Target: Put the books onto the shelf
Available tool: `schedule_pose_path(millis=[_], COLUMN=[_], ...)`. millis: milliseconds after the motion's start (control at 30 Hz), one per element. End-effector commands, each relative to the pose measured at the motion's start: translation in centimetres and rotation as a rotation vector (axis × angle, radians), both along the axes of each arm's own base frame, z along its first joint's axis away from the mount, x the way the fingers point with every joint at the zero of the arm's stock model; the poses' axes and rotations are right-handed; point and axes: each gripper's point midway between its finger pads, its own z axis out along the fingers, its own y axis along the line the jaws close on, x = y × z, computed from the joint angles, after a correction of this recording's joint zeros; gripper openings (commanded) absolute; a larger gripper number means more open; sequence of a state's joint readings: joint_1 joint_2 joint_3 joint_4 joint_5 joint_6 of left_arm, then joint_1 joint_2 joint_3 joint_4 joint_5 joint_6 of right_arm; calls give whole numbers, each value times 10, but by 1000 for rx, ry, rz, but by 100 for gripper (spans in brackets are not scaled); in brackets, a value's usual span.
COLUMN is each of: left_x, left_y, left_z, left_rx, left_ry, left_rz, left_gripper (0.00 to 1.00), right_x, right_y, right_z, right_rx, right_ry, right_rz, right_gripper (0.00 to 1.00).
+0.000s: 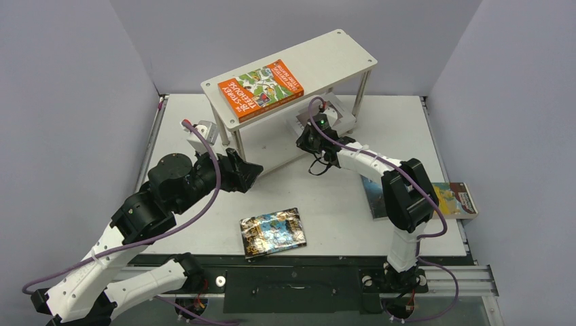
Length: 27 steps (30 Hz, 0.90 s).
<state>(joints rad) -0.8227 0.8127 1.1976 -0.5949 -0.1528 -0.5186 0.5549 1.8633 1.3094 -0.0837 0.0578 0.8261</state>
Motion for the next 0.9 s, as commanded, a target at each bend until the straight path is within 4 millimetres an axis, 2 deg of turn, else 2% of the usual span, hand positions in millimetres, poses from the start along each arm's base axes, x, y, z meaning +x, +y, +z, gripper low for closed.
schedule_pose_path(millis=[0,167,233,267,300,333,367,400,433,467,533,567,600,633,667,700,767,800,833,867], left_x=[-1,-3,-4,-4,-5,-5,-8,-9,-12,-12,-15,-26,-26,-41,-43,-57,-72,-79,-81,-84], left_y=[2,0,0,0,-2,-5,-6,-9,-12,-15,-21,-30,-33,-43,-48,-55,-64,-68,-68,-68], left_z=[27,31,33,33,36,32,35,35,34,31,24,19,12,3,-10,-22,-55,-76,-86,-104], left_rx=[-58,-57,-48,-41,-34,-13,-5,1,13,22,64,86,125,158,205,248,333,372,390,411], left_ry=[-45,-47,-52,-51,-57,-42,-43,-40,-39,-36,-42,-39,-41,-33,-20,-3,52,93,115,156], left_rz=[4,-12,-20,-25,-40,-51,-73,-90,-108,-116,-136,-180,-181,-237,-251,-304,-360,-376,-378,-375], left_gripper=[70,70,70,71,71,72,73,75,76,78,79,79,80,80,80,80,81,81,81,82], right_x=[12,-5,-16,-22,-31,-39,-47,-55,-62,-71,-88,-94,-105,-113,-124,-131,-155,-161,-171,-176], right_y=[-9,10,15,15,17,14,10,4,-3,-14,-35,-43,-54,-60,-71,-76,-91,-93,-98,-98], right_z=[16,55,73,74,88,84,94,84,93,85,83,78,72,65,58,52,22,22,6,6], right_rx=[1,81,110,112,127,115,117,94,89,64,32,17,7,-6,-8,-12,-11,11,15,38], right_ry=[-50,-111,-139,-139,-162,-156,-173,-157,-175,-166,-176,-163,-157,-138,-127,-110,-47,-49,-14,-18], right_rz=[-29,50,80,94,112,120,122,127,115,109,74,64,45,40,21,15,-10,-10,-21,-19], right_gripper=[18,42,46,46,47,49,50,51,51,52,52,53,53,53,53,53,53,53,53,53])
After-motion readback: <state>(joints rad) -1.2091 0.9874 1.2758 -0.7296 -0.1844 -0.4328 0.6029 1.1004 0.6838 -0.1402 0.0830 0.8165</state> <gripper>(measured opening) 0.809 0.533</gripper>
